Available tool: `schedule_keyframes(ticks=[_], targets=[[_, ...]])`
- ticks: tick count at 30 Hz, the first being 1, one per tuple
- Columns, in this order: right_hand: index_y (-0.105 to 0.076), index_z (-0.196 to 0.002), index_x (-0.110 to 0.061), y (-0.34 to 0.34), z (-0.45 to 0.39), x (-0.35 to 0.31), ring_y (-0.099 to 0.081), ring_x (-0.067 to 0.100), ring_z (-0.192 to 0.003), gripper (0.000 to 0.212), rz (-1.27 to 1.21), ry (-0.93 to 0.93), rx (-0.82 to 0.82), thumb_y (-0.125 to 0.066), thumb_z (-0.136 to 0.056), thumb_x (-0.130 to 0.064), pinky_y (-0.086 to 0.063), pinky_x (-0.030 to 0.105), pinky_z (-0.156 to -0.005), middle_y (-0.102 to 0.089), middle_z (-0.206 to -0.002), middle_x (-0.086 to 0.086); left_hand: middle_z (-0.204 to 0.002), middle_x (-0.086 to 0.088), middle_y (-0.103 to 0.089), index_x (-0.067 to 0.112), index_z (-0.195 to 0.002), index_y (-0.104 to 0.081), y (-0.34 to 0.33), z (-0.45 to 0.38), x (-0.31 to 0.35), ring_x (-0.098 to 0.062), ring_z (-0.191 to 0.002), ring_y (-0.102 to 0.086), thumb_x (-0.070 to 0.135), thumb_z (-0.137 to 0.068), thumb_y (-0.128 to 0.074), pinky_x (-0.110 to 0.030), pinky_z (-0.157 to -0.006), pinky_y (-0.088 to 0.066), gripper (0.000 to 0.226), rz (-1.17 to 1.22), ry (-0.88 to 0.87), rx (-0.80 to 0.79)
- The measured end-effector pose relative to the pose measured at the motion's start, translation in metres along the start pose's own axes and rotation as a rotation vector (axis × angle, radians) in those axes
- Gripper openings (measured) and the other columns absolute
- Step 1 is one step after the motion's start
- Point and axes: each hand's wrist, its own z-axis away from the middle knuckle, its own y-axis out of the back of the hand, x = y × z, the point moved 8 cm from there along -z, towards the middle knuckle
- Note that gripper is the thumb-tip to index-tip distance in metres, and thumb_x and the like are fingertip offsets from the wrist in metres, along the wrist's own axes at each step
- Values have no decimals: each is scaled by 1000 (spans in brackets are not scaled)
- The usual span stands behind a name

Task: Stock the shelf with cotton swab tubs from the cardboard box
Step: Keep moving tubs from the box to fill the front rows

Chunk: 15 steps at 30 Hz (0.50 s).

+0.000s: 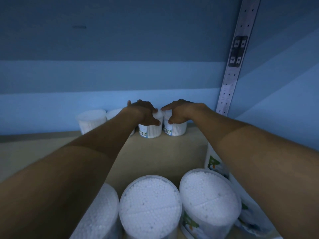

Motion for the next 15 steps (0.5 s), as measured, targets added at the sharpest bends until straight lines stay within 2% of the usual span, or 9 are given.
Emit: schedule_keyframes(ticks=[3,6,8,11,15], targets=[[-24,-157,-37,-3,5,2,-37,28,-141,71,-19,-15,9,-60,-96,-31,-41,42,-111,-31,-160,4,-154,-3,-40,26,-152,-35,2,5,3,-27,-143,-32,66,-89,-49,-51,-120,-13,75,-19,4,-28],[-23,-157,-38,-6,13,5,-33,28,-144,72,-40,-25,20,-60,-95,-32,-37,43,-114,-27,-161,5,-159,-2,-31,29,-154,-31,2,16,9,-27,-148,-22,67,-91,-45,-52,-121,-7,75,-43,-24,-37],[-24,-156,-38,-7,20,5,-31,28,-145,73,-54,-18,29,-62,-94,-33,-35,42,-115,-26,-162,5,-159,-2,-32,30,-153,-32,1,24,10,-27,-148,-22,67,-91,-45,-51,-121,-8,74,-41,-43,-33],[-31,-154,-40,-6,29,5,-35,26,-143,71,-87,-22,20,-66,-92,-38,-36,40,-114,-30,-161,1,-156,-2,-37,29,-151,-36,-3,34,12,-27,-145,-26,66,-92,-44,-47,-121,-15,71,-15,-50,-43],[-39,-152,-37,-4,45,-1,-39,24,-142,66,-108,-1,1,-66,-92,-41,-35,34,-113,-35,-159,-4,-152,-5,-44,26,-149,-42,-3,51,15,-29,-138,-41,67,-92,-41,-40,-113,-34,70,23,-56,-52]])
